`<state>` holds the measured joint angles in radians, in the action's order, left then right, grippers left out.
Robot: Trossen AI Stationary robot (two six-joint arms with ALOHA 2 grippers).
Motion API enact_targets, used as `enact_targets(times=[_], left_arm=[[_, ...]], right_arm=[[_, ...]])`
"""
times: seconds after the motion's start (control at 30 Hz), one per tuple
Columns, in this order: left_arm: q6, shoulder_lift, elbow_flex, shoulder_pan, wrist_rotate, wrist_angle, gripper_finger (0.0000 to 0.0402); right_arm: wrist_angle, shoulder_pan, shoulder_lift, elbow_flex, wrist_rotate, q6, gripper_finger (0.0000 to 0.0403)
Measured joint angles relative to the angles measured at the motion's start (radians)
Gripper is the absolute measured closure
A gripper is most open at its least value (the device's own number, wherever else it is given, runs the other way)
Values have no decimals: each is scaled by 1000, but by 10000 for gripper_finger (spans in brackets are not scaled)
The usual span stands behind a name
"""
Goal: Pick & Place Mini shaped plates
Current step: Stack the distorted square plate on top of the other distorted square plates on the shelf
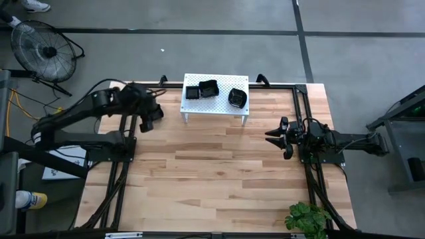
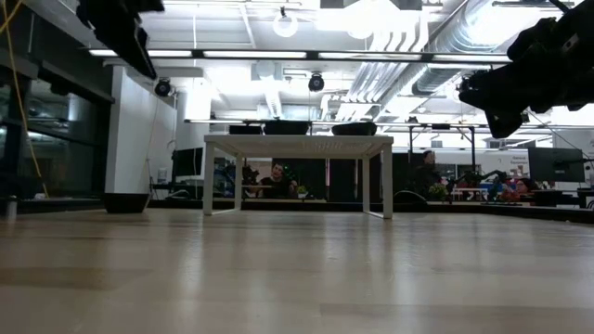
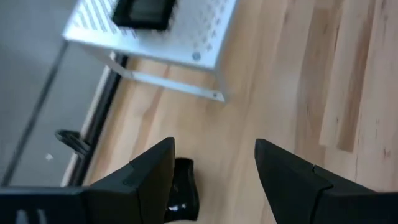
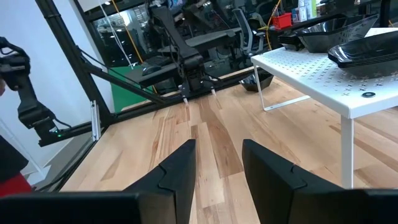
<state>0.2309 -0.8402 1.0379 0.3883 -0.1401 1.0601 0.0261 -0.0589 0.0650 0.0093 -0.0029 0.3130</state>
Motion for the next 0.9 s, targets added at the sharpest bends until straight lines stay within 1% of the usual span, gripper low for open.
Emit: enact_targets(times=[0.1, 0.23, 0.5, 0.6, 0.9], left_arm=[[33, -47, 0, 78, 53, 18, 183], [53, -119, 0, 173, 68, 31, 183], [50, -289, 0, 319, 89, 34, 183], [29, -358, 0, 367, 108, 33, 183], [-26, -537, 0, 480, 99, 10, 183]], right_arm=[[0, 0, 0, 0, 0, 0, 277], [0, 0, 0, 0, 0, 0, 276], [0, 0, 0, 0, 0, 0, 277], [0, 0, 0, 0, 0, 0, 276], [0, 0, 0, 0, 0, 0, 277]])
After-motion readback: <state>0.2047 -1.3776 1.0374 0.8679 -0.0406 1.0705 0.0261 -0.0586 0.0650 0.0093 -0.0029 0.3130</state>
